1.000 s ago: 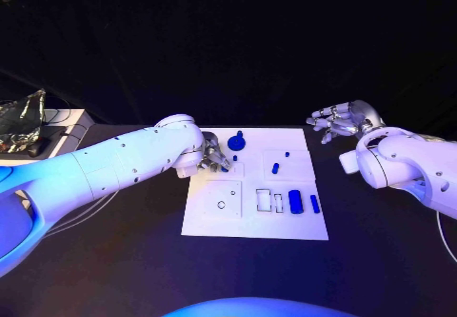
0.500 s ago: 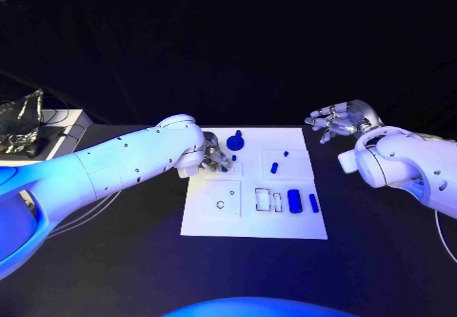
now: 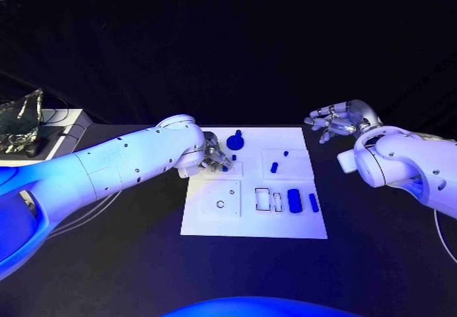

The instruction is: Assemble the parts on the task board

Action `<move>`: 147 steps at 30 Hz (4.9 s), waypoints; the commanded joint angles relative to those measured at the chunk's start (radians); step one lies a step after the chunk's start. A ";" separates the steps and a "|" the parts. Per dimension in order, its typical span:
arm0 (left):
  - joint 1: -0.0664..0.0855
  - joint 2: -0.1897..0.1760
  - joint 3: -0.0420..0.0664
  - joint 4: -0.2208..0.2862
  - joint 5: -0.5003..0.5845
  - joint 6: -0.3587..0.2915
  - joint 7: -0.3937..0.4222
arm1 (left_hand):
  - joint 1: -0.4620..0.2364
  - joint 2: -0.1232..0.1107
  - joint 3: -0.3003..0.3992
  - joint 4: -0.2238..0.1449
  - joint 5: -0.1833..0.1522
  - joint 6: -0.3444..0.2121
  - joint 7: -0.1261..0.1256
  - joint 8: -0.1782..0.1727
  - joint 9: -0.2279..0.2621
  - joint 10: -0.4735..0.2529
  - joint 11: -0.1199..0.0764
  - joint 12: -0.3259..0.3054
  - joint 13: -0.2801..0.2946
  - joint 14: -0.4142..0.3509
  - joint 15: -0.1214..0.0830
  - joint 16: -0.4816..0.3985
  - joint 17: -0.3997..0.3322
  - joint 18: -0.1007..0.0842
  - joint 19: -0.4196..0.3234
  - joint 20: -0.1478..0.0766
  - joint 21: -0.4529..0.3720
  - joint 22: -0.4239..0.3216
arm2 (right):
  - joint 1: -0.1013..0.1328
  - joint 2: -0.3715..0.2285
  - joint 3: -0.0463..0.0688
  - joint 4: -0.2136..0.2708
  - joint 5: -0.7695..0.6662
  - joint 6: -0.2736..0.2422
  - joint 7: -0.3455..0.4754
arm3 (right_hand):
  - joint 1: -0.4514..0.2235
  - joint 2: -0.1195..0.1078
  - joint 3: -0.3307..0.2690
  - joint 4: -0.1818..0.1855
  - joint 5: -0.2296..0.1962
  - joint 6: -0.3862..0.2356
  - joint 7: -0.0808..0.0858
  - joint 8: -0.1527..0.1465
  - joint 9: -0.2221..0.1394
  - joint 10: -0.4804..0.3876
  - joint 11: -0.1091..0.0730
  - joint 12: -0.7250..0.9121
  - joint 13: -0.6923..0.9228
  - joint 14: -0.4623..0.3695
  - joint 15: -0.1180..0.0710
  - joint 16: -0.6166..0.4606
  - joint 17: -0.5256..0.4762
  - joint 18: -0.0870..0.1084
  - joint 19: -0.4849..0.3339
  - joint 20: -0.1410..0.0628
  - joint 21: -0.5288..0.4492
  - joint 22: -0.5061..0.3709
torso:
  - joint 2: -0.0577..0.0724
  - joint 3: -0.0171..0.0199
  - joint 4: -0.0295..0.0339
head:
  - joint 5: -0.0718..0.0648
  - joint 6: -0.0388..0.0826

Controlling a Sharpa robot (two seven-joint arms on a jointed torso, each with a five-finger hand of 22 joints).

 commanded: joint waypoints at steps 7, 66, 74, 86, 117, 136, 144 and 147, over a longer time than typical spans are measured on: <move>-0.005 0.000 -0.002 0.008 0.014 0.004 0.001 | 0.050 0.055 -0.365 0.083 -0.004 0.013 0.005 -0.002 -0.010 0.000 -0.002 0.014 -0.001 0.009 -0.001 0.006 0.008 -0.020 0.015 0.002 -0.010 0.019 | -0.003 -0.001 0.000 0.000 -0.002 0.014 0.010 | 0.003 -0.006 0.000 0.005 0.007 -0.001 0.005 -0.003 -0.001 0.006 0.003 -0.002 -0.001 0.005 -0.001 -0.007 0.001 -0.016 -0.005 -0.002 0.004 -0.001 | 0.000 -0.0011 -0.0008 | 0.001 0.001; 0.005 -0.094 0.141 -0.005 0.027 -0.017 0.016 | 0.057 -0.039 -0.213 0.203 -0.447 -0.050 0.085 -0.143 -0.298 -0.061 0.057 -0.008 -0.047 -0.042 0.043 -0.032 -0.079 0.004 -0.030 0.038 -0.088 0.009 | -0.010 -0.013 0.001 -0.011 0.024 0.008 0.023 | 0.013 0.026 -0.096 -0.021 0.097 -0.002 0.005 -0.003 0.000 0.007 0.003 -0.003 -0.004 0.007 -0.001 -0.008 0.001 -0.016 -0.007 -0.002 0.014 -0.014 | 0.005 -0.0010 -0.0004 | -0.004 0.034; 0.029 -0.053 0.144 -0.110 0.031 -0.010 0.031 | 0.056 -0.024 -0.219 0.187 -0.447 -0.067 0.085 -0.080 -0.376 -0.064 0.057 0.008 -0.062 -0.048 0.044 -0.022 -0.108 0.006 -0.027 0.040 -0.094 0.020 | -0.007 -0.015 0.001 -0.013 0.028 0.008 0.026 | 0.014 0.027 -0.095 -0.023 0.100 -0.002 0.005 -0.003 -0.001 0.007 0.002 -0.004 -0.004 0.007 -0.001 -0.008 0.001 -0.016 -0.008 -0.002 0.014 -0.014 | 0.015 -0.0028 -0.0024 | -0.006 0.051; 0.050 0.022 0.143 -0.235 0.015 0.007 0.051 | 0.053 -0.031 -0.222 0.196 -0.447 -0.075 0.086 -0.063 -0.392 -0.069 0.059 0.014 -0.062 -0.052 0.046 -0.017 -0.115 0.006 -0.027 0.042 -0.100 0.025 | 0.000 -0.020 0.003 -0.001 0.028 0.003 0.027 | 0.014 0.027 -0.095 -0.023 0.101 -0.001 0.005 -0.003 -0.001 0.007 0.002 -0.004 -0.005 0.007 -0.001 -0.008 0.001 -0.016 -0.008 -0.002 0.015 -0.014 | 0.033 -0.0053 -0.0047 | -0.003 0.064; 0.053 0.074 0.133 -0.300 0.020 0.017 0.059 | 0.066 -0.015 -0.215 0.175 -0.447 -0.076 0.078 -0.016 -0.378 -0.068 0.053 0.019 -0.060 -0.053 0.042 -0.004 -0.119 0.004 -0.018 0.040 -0.095 0.044 | 0.009 -0.019 0.007 0.005 0.026 0.001 0.028 | 0.013 0.028 -0.094 -0.025 0.102 -0.001 0.005 -0.003 -0.002 0.007 0.002 -0.005 -0.005 0.007 -0.001 -0.009 0.001 -0.016 -0.008 -0.003 0.016 -0.014 | 0.048 -0.0052 -0.0062 | 0.003 0.068; 0.053 0.080 0.126 -0.310 0.025 0.026 0.057 | 0.070 -0.030 -0.034 0.107 -0.447 -0.095 0.066 0.055 -0.320 -0.069 0.045 0.015 -0.058 -0.054 0.035 0.000 -0.119 -0.001 -0.017 0.034 -0.100 0.055 | 0.009 -0.018 0.007 0.003 0.026 0.002 0.027 | 0.013 0.028 -0.094 -0.025 0.102 -0.001 0.005 -0.003 -0.002 0.007 0.002 -0.005 -0.005 0.007 -0.001 -0.009 0.001 -0.016 -0.008 -0.003 0.016 -0.014 | 0.049 -0.0049 -0.0076 | 0.007 0.061; 0.053 0.081 0.122 -0.313 0.026 0.028 0.058 | 0.067 -0.033 -0.034 0.109 -0.447 -0.095 0.067 0.055 -0.318 -0.069 0.045 0.015 -0.057 -0.055 0.036 0.001 -0.119 -0.001 -0.017 0.034 -0.101 0.056 | 0.009 -0.017 0.007 0.003 0.026 0.003 0.027 | 0.011 0.029 -0.092 -0.030 0.104 0.001 0.004 -0.003 -0.005 0.009 0.002 -0.006 -0.007 0.008 -0.002 -0.008 0.002 -0.016 -0.010 -0.003 0.021 -0.015 | 0.049 -0.0046 -0.0068 | 0.009 0.059; 0.053 0.081 0.121 -0.313 0.027 0.031 0.059 | 0.066 -0.034 -0.035 0.110 -0.447 -0.094 0.066 0.056 -0.318 -0.069 0.045 0.015 -0.057 -0.055 0.036 0.001 -0.119 -0.002 -0.016 0.034 -0.100 0.057 | 0.009 -0.017 0.007 0.003 0.026 0.003 0.026 | 0.011 0.029 -0.092 -0.030 0.104 0.001 0.004 -0.003 -0.005 0.009 0.002 -0.006 -0.007 0.008 -0.002 -0.008 0.002 -0.016 -0.010 -0.003 0.021 -0.015 | 0.049 -0.0049 -0.0065 | 0.008 0.058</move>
